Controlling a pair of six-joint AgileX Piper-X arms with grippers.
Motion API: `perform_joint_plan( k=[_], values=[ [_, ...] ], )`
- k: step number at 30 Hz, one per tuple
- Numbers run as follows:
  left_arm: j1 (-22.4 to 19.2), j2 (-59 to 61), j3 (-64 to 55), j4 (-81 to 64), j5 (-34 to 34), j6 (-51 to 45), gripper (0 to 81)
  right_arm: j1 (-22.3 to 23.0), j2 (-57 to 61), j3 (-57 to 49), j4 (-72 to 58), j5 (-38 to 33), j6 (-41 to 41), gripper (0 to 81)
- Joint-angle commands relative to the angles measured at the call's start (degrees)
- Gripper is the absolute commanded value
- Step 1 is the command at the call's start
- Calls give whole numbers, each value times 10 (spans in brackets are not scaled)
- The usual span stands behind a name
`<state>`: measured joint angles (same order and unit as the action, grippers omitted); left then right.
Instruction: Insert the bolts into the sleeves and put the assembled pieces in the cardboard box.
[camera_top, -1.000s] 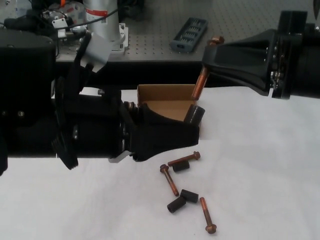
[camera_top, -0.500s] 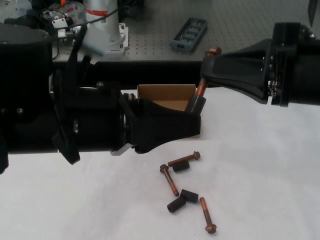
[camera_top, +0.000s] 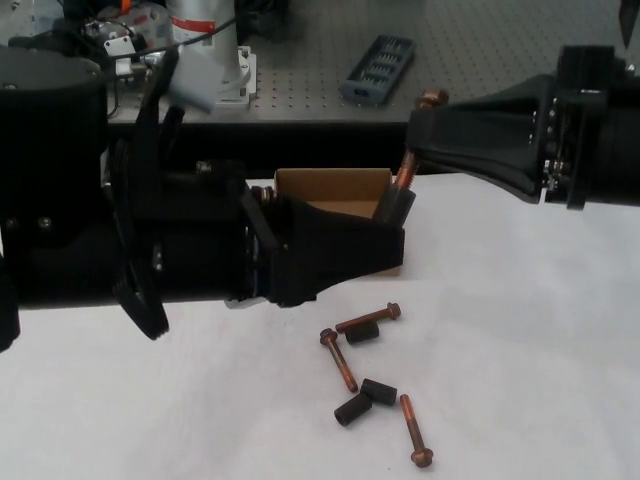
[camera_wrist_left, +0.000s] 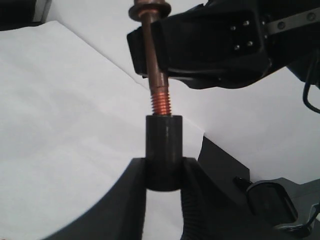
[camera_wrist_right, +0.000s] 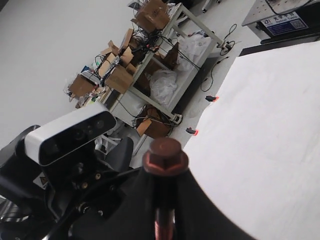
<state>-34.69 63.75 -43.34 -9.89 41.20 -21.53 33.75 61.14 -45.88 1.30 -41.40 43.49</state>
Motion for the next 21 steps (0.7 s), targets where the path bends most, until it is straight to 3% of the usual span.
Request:
perform_joint_plan(
  k=[1,10,21],
  values=[
    [2,-5,-6,-51,-35,11,6,10,0,-2,9,-51,-9,27],
    [2,-5,-6,-57,-36,11,6,62,0,-2,48,-28,-44,27],
    [2,-5,-6,-91,-60,11,6,83,0,-2,52,-28,-63,27]
  ],
)
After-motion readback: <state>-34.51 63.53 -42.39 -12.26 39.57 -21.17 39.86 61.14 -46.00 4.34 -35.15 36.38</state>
